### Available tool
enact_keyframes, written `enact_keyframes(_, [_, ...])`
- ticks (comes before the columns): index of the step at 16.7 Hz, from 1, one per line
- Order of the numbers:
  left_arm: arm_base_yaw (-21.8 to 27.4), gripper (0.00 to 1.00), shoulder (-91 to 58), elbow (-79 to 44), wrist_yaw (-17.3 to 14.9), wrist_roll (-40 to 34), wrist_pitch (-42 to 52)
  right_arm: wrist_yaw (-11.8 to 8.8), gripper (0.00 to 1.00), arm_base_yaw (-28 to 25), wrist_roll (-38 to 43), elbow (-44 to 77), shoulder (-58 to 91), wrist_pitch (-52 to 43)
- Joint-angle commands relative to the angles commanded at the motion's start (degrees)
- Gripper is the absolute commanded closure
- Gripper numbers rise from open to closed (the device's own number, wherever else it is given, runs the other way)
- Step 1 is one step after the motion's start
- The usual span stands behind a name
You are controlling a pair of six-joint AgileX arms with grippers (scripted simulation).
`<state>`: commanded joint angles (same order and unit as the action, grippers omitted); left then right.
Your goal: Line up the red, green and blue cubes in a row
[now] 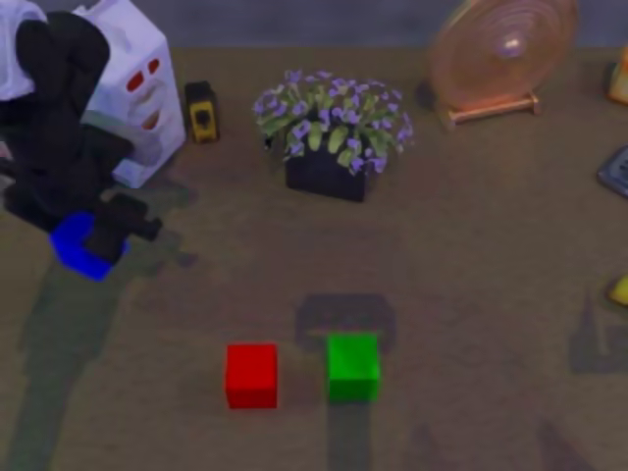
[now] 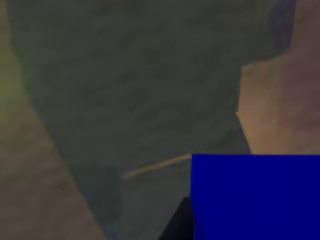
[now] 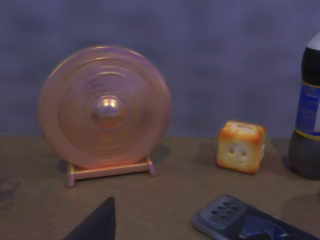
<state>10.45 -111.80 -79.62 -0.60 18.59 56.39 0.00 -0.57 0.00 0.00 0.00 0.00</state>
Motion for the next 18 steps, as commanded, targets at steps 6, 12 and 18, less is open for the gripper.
enact_keyframes(6, [15.3, 1.0, -9.2, -13.7, 0.4, -23.8, 6.8, 0.0, 0.0, 0.0, 0.0, 0.0, 0.0, 0.0])
enact_keyframes(12, [34.1, 1.0, -18.0, -28.8, 0.9, -57.7, 14.0, 0.0, 0.0, 0.0, 0.0, 0.0, 0.0, 0.0])
enact_keyframes(18, [45.4, 1.0, -21.3, -37.6, 1.6, -73.6, 17.0, 0.0, 0.0, 0.0, 0.0, 0.0, 0.0, 0.0])
